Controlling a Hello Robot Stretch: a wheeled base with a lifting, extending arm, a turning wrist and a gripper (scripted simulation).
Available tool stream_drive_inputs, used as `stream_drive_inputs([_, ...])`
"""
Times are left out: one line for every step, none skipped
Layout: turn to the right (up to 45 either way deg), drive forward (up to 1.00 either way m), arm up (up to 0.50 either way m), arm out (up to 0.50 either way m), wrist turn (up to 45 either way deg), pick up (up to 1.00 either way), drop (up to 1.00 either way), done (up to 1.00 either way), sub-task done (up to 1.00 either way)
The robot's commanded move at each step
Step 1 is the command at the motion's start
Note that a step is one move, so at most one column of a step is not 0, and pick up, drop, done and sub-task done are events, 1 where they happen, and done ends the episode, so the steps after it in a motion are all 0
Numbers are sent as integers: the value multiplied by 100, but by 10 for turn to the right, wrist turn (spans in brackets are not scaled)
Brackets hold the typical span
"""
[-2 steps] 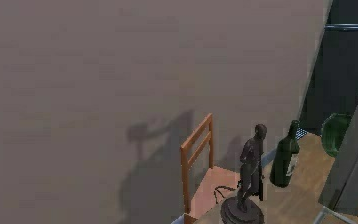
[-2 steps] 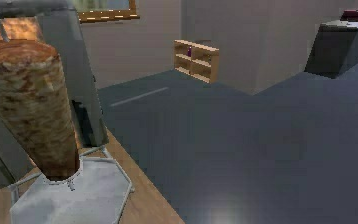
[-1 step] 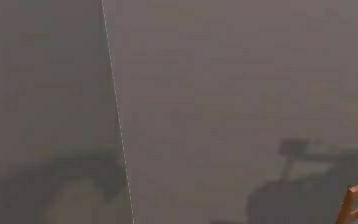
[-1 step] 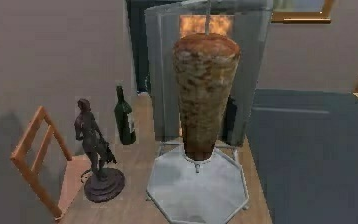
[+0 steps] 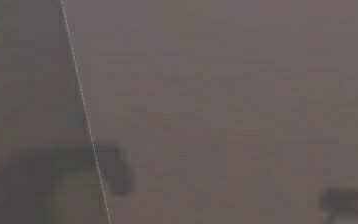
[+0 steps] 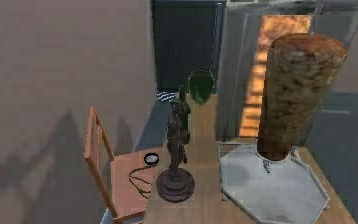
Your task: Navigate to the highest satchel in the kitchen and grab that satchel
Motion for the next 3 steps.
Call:
stream_drive_inputs([450,0,0,0,0,0,0,0,0])
stream_drive_inputs([450,0,0,0,0,0,0,0,0])
stream_drive_inputs([450,0,0,0,0,0,0,0,0])
